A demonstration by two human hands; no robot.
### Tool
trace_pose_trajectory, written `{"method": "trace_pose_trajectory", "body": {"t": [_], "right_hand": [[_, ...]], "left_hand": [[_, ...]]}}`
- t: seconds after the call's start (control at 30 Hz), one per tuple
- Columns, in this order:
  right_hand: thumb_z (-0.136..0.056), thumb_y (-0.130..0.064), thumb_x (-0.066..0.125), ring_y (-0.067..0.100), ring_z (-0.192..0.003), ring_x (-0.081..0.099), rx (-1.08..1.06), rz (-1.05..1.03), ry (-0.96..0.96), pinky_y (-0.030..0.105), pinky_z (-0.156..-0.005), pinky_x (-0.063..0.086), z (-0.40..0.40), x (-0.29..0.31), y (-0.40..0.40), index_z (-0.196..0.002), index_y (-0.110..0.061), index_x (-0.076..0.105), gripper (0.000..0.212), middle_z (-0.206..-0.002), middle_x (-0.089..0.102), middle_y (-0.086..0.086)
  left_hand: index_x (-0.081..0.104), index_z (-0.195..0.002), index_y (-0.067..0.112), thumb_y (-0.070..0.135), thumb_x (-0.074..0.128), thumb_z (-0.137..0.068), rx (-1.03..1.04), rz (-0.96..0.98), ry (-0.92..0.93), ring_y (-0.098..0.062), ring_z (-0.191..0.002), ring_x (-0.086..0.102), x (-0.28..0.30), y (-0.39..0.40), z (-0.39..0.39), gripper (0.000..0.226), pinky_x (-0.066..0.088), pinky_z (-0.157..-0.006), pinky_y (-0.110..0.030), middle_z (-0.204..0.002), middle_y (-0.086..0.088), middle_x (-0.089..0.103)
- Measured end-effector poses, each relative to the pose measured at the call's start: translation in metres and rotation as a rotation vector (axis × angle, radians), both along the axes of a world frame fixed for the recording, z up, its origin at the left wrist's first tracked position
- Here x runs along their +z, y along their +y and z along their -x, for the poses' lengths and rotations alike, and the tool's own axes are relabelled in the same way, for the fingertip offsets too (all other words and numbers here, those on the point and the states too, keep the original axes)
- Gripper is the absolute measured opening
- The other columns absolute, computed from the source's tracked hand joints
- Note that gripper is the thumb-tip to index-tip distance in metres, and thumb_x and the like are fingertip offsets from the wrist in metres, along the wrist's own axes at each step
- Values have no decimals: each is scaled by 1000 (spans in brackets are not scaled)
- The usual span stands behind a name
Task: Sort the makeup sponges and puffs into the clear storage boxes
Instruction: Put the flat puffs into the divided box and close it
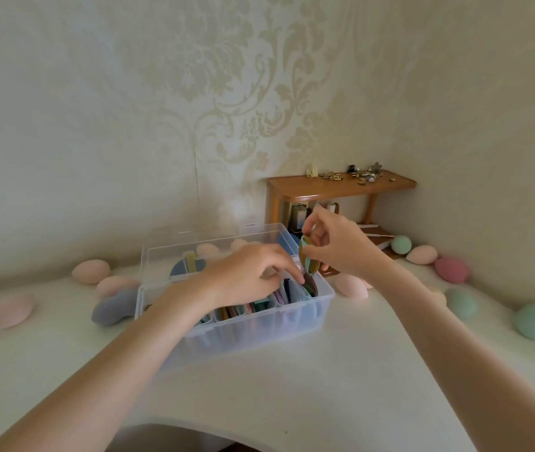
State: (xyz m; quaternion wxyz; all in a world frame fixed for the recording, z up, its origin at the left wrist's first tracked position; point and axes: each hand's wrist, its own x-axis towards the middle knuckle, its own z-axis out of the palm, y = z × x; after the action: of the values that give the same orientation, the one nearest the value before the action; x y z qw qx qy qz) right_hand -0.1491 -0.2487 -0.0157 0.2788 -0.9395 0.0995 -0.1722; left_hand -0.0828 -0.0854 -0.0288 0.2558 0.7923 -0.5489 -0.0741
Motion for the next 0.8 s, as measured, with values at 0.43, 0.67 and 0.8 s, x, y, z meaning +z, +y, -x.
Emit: {"method": "trace_pose_trajectory", "body": {"t": [0.43, 0.67, 0.8], "right_hand": [[-85, -6, 64, 12, -71, 63, 139, -444, -81, 19, -53, 58, 4, 11, 22, -91, -22, 50, 22, -90, 58, 9], [-85, -7, 64, 14, -65, 64, 98, -341, -23, 20, -51, 58, 0, 0, 27, -94, -21, 51, 21, -86, 58, 8], [-85, -6, 64, 27, -82, 68, 83, -330, -85, 21, -54, 58, 5, 6, 27, -87, -26, 51, 24, -99, 61, 21]], "left_hand": [[69, -99, 23, 3, 47, -91, 183, 68, 60, -9, -107, 59, 1, 26, -19, 31, 44, -101, -28, -108, 9, 65], [69, -109, 21, 4, 45, -93, -3, -180, -51, -9, -108, 55, 3, 11, -11, 34, 43, -100, -27, -114, 9, 65], [71, -100, 18, 2, 45, -92, 84, -89, 28, -4, -104, 56, 15, 26, -19, 32, 38, -99, -20, -101, 14, 61]]}}
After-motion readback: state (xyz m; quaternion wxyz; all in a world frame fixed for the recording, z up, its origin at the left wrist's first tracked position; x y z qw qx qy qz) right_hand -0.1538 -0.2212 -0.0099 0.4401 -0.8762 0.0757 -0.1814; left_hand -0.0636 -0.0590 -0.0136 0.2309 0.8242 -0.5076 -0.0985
